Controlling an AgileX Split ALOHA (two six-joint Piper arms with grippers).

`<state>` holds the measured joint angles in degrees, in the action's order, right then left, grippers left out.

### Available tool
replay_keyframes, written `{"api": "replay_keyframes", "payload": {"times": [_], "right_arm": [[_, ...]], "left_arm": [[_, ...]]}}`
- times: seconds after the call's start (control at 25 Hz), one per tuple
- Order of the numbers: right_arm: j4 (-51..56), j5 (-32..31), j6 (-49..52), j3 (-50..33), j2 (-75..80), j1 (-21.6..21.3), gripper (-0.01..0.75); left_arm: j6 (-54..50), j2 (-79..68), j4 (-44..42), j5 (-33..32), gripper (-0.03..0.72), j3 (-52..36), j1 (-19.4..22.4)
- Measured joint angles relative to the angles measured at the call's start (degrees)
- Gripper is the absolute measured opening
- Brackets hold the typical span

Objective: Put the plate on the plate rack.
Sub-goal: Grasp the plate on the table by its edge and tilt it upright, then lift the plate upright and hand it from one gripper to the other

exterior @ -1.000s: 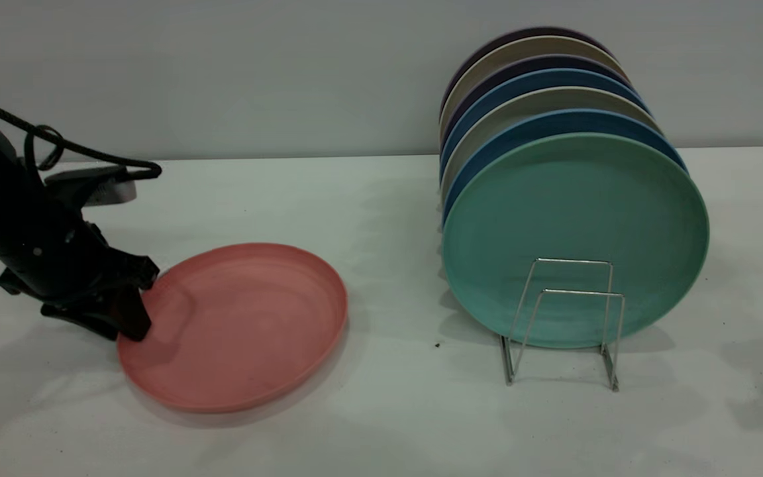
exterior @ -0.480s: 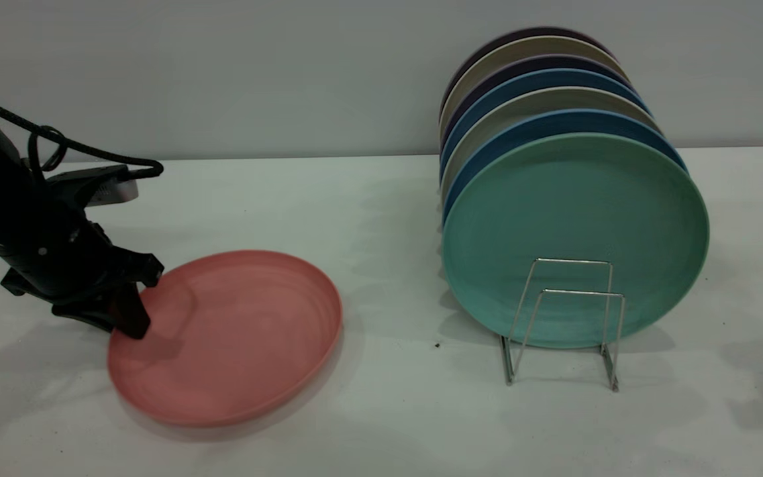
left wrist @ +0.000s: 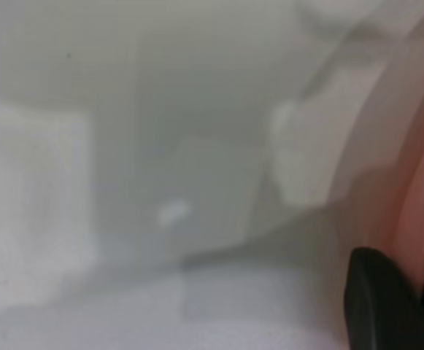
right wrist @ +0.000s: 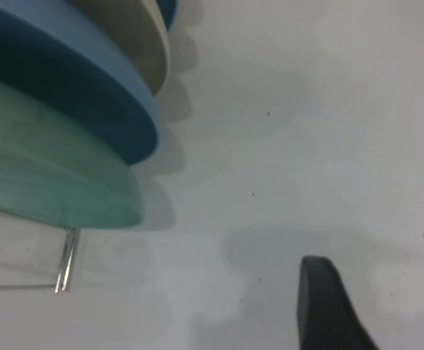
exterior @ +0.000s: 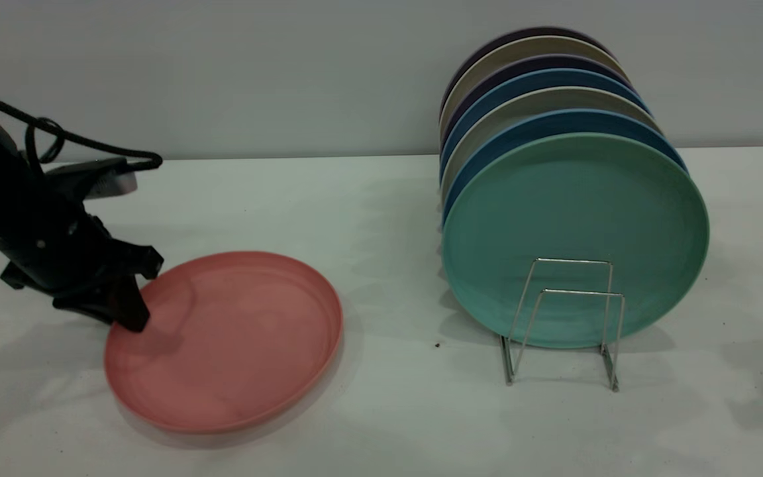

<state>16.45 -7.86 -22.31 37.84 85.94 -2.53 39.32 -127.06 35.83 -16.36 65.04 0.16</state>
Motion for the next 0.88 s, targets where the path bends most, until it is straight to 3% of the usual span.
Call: {"api": "replay_keyframes", "payload": {"times": [0.24, 0.52, 0.68, 0.88], "right_arm": [[1.61, -0.78, 0.0, 0.0, -1.11, 0.0, 0.371], [8.01, -10.48, -4.83, 3.71, -5.31, 0.0, 0.371], [22.28, -16.42, -18.34, 4.33, -7.08, 0.0, 0.371], [49.7, -26.36, -41.87, 4.33, -7.42, 0.0, 0.371]], "left_arm": [[8.22, 4.65, 7.15, -1.35, 0.019, -0.05, 0.0], [31.16, 7.51, 30.31, -9.48, 0.018, -0.05, 0.0], [39.27, 8.29, 39.51, -15.28, 0.018, -0.1, 0.0], [42.19, 9.91, 41.22, -19.18, 0.018, -0.16, 0.0]]}}
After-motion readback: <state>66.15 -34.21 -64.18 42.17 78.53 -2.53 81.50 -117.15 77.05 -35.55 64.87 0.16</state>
